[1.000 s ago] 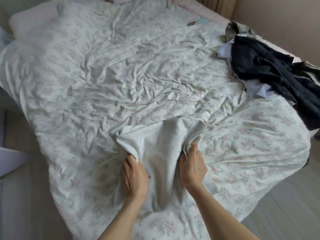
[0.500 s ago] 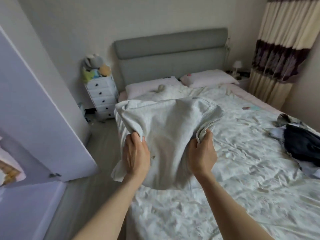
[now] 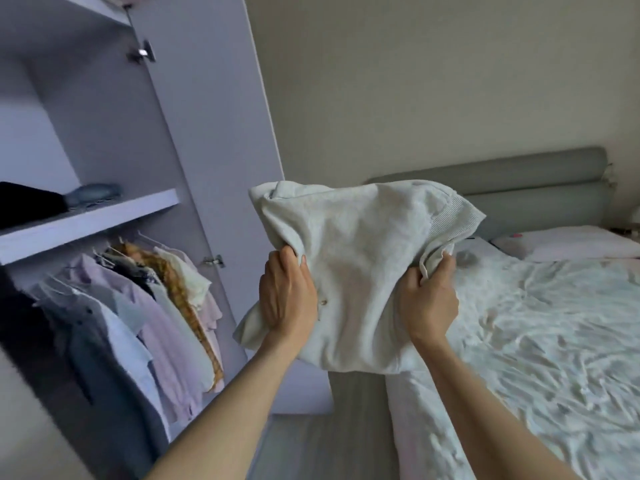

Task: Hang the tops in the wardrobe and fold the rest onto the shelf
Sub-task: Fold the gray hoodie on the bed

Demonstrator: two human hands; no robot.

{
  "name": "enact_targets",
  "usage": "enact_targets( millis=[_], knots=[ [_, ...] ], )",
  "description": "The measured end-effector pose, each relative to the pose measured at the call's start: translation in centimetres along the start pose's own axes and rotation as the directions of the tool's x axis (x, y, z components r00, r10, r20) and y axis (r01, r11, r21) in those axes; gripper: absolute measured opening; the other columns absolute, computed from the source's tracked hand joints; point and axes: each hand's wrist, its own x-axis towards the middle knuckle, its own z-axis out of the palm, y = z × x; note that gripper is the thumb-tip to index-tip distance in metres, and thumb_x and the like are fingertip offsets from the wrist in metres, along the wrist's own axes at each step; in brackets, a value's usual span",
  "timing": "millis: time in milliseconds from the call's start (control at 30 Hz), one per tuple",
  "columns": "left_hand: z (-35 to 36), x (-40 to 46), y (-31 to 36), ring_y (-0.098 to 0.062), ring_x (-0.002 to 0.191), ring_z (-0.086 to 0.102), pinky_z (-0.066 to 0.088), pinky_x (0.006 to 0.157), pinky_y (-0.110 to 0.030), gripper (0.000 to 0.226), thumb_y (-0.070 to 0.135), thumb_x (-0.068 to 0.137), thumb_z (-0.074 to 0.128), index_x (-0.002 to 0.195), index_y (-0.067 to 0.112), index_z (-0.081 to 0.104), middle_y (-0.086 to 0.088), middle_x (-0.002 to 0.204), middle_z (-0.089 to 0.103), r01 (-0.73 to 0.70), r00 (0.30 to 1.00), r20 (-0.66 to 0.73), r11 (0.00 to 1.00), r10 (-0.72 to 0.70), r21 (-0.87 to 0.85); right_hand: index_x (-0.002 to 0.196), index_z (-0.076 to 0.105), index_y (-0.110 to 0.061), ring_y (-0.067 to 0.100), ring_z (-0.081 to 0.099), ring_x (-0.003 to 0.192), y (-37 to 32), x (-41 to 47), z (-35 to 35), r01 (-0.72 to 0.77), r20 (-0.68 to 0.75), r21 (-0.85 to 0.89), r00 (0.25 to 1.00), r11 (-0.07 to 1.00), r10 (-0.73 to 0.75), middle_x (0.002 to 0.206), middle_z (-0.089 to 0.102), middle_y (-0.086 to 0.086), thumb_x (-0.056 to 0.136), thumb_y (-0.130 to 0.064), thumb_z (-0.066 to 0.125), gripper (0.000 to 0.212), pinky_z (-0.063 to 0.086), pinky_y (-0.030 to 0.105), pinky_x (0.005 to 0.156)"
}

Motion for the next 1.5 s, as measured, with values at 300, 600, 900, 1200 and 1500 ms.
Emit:
enact_targets(
  millis=[300, 600, 900, 1200, 1500],
  knots=[
    [1.2, 7.7, -7.6, -0.039, 0.079, 0.058, 0.045, 0.065, -0.046, 0.011, 0.006, 0.093, 0.052, 0.096, -0.004, 0.056, -0.021, 0.089, 0.059, 0.144, 0.974, -0.181, 0.988, -0.134, 0.047, 0.12, 0.039, -0.007, 0.027, 0.047, 0.068, -5.5, 1.9, 12.5, 0.023, 0.073, 0.155, 0.997, 0.988, -0.035, 0.077, 0.054, 0.003, 0.09, -0.022, 0.044, 0.034, 0.035, 0.036, 0.068],
    [7.6, 17.7, -19.0, -0.034, 0.066, 0.059, 0.045, 0.055, -0.038, 0.005, 0.004, 0.09, 0.058, 0.091, 0.0, 0.058, -0.017, 0.08, 0.061, 0.168, 0.936, -0.345, 0.946, -0.065, 0.278, 0.122, 0.039, -0.004, 0.029, 0.05, 0.068, -8.7, 5.7, 32.0, 0.013, 0.254, 0.365, 0.96, 0.931, -0.114, 0.081, 0.056, 0.01, 0.091, -0.018, 0.046, 0.034, 0.036, 0.036, 0.065],
    [6.5, 26.6, -29.8, -0.033, 0.078, 0.057, 0.042, 0.065, -0.041, 0.015, 0.011, 0.096, 0.047, 0.102, 0.001, 0.056, -0.016, 0.092, 0.06, 0.276, 0.872, -0.487, 0.874, -0.053, 0.4, 0.101, 0.037, -0.02, 0.007, 0.045, 0.061, -18.1, 4.8, 47.1, -0.034, 0.421, 0.592, 0.865, 0.805, -0.273, 0.073, 0.048, -0.008, 0.088, -0.025, 0.041, 0.015, 0.033, 0.031, 0.066],
    [-4.5, 32.5, -42.4, -0.032, 0.085, 0.056, 0.041, 0.071, -0.04, 0.021, 0.013, 0.099, 0.042, 0.107, -0.001, 0.054, -0.016, 0.098, 0.059, 0.361, 0.78, -0.616, 0.724, 0.112, 0.588, 0.122, 0.039, -0.007, 0.025, 0.048, 0.068, -32.7, -5.1, 58.5, -0.092, 0.488, 0.748, 0.747, 0.657, -0.451, 0.07, 0.045, -0.008, 0.091, -0.019, 0.043, 0.033, 0.035, 0.036, 0.067],
    [-19.0, 41.3, -55.0, -0.033, 0.094, 0.052, 0.032, 0.076, -0.037, 0.023, 0.017, 0.101, 0.033, 0.115, 0.003, 0.046, -0.016, 0.107, 0.056, 0.526, 0.775, -0.608, 0.357, 0.171, 0.772, 0.13, 0.035, -0.013, 0.027, 0.049, 0.078, -51.8, -17.3, 69.4, -0.221, 0.592, 0.787, 0.532, 0.576, -0.605, 0.073, 0.042, -0.004, 0.095, -0.027, 0.041, 0.038, 0.035, 0.035, 0.069]
  ],
)
